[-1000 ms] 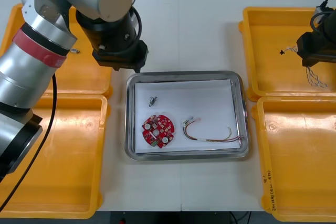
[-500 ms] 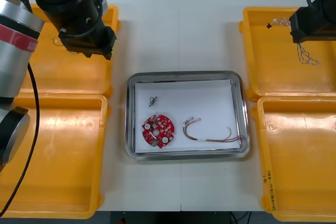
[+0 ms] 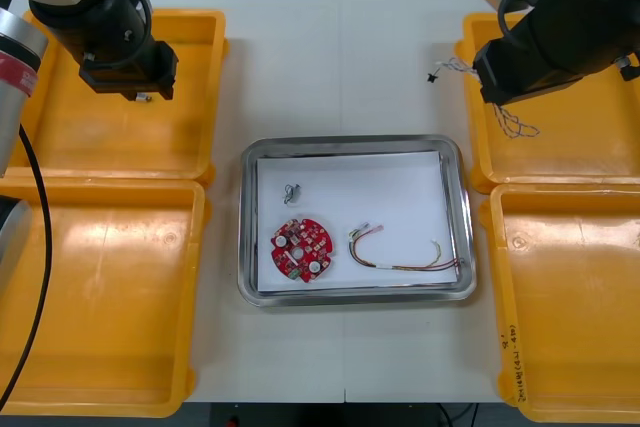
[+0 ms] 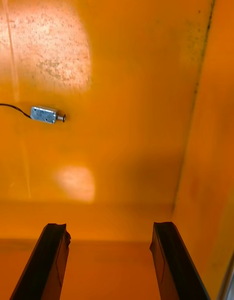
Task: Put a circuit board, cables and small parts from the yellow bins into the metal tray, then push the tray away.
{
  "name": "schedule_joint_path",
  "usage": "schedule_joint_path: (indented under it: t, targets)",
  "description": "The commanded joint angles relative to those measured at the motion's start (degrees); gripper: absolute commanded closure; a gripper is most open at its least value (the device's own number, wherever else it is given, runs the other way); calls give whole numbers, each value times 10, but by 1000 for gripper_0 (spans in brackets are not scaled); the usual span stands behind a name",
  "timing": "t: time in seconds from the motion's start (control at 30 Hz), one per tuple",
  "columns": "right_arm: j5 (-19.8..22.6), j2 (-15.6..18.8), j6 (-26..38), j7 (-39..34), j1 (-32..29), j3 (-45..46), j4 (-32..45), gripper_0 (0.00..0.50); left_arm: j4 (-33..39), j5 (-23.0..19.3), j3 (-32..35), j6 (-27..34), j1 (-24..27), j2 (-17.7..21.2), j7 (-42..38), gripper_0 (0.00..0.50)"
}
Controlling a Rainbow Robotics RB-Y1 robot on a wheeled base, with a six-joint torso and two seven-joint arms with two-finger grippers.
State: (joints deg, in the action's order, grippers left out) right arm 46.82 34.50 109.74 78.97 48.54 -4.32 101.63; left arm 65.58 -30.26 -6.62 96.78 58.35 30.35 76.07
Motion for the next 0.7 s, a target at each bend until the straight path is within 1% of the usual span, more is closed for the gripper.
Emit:
schedule_joint_path:
  t: [0.03, 0.2, 0.3, 0.37, 0.4, 0.57, 0.7]
  targets:
    - [29, 0, 3, -8, 23, -60, 49, 500, -42, 9, 16, -51, 46, 22, 85, 0]
    - [36, -1, 3, 5, 23, -105, 78, 500, -85, 10, 16, -98, 50, 22, 95, 0]
    - [37, -4, 3, 44, 23, -127, 81, 500, -107, 11, 16, -119, 53, 21, 101, 0]
    - [34, -12, 2, 81, 23, -137, 81, 500, -118, 12, 15, -131, 53, 20, 105, 0]
    - [33, -15, 2, 89, 23, -139, 81, 500, -121, 12, 15, -134, 53, 20, 105, 0]
    - [10, -38, -2, 168, 23, -169, 81, 500, -143, 12, -1, -165, 53, 19, 110, 0]
    - [-10, -50, -18, 205, 23, -198, 81, 500, -161, 9, -17, -200, 53, 19, 114, 0]
